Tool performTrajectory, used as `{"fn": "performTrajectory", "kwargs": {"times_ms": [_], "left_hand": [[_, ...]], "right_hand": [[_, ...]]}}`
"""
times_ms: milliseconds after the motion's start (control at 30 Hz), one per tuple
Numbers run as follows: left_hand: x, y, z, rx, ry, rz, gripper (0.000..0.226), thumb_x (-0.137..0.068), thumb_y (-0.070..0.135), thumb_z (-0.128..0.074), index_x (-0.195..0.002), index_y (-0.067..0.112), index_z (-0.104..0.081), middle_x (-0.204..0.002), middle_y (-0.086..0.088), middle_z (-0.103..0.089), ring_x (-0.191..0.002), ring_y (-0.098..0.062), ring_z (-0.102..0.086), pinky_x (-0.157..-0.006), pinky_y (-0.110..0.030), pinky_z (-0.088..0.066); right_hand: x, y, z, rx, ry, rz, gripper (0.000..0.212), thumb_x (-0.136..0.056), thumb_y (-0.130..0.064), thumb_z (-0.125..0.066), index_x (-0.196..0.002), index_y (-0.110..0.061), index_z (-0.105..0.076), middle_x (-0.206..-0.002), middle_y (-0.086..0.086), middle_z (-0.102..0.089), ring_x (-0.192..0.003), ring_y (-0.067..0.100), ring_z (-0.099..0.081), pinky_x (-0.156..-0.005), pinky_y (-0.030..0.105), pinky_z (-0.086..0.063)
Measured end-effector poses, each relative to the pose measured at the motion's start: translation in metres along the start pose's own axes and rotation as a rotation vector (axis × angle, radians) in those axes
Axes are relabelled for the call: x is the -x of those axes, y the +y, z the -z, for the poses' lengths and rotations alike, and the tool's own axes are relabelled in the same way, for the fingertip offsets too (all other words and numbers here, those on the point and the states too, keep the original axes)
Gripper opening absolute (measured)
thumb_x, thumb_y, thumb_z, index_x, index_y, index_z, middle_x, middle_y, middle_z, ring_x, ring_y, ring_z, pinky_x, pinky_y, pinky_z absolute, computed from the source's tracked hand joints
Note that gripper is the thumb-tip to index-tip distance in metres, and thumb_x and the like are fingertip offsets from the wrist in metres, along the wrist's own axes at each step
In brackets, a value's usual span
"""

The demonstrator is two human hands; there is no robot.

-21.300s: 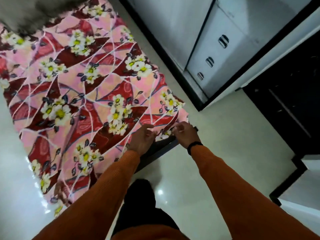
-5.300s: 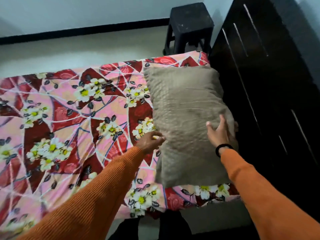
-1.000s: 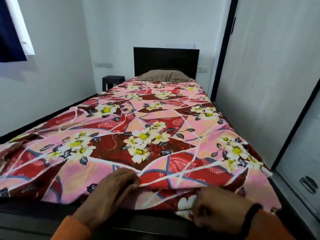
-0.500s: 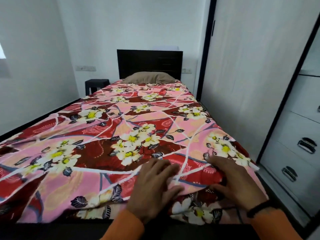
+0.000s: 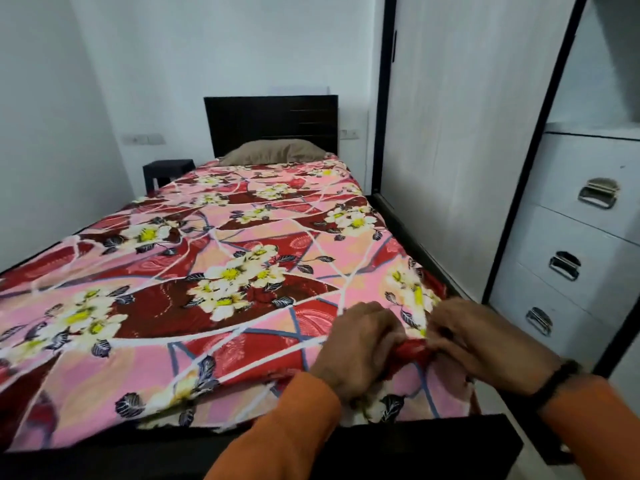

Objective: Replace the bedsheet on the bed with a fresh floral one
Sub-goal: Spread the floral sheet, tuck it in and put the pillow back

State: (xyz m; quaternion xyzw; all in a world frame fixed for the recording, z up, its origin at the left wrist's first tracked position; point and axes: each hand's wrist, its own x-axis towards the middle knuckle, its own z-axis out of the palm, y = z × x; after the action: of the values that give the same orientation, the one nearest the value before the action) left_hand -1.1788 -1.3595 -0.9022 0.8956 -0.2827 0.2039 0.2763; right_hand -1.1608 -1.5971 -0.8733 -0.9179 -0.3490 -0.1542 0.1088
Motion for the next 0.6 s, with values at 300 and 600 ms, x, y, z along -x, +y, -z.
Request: {"fn": "performTrajectory", "kwargs": {"times_ms": [300, 600], "left_hand": [[0.043, -0.015, 0.028, -0.134, -0.036, -0.032, 0.025, -0.101, 0.039, -0.052, -0.107, 0.019, -0.066, -0.11, 0.0, -0.058, -0.099, -0.019, -0.054, -0.084, -0.04, -0.048], [0.19, -0.133, 0.173, -0.547, 0.172, 0.38, 0.026, -0.084, 0.031, -0.081, -0.101, 0.018, -0.066, -0.109, -0.002, -0.062, -0.096, -0.024, -0.057, -0.079, -0.037, -0.05]], "right_hand": [[-0.049, -0.078, 0.003, 0.132, -0.204, -0.102, 0.034, -0.087, -0.062, -0.055, -0.095, -0.03, -0.052, -0.096, -0.01, -0.051, -0.096, 0.013, -0.053, -0.077, 0.031, -0.044], [-0.127, -0.18, -0.087, -0.019, 0.013, 0.194, 0.031, -0.089, -0.038, -0.075, -0.114, -0.022, -0.068, -0.116, -0.001, -0.062, -0.107, 0.019, -0.053, -0.089, 0.036, -0.05]]}}
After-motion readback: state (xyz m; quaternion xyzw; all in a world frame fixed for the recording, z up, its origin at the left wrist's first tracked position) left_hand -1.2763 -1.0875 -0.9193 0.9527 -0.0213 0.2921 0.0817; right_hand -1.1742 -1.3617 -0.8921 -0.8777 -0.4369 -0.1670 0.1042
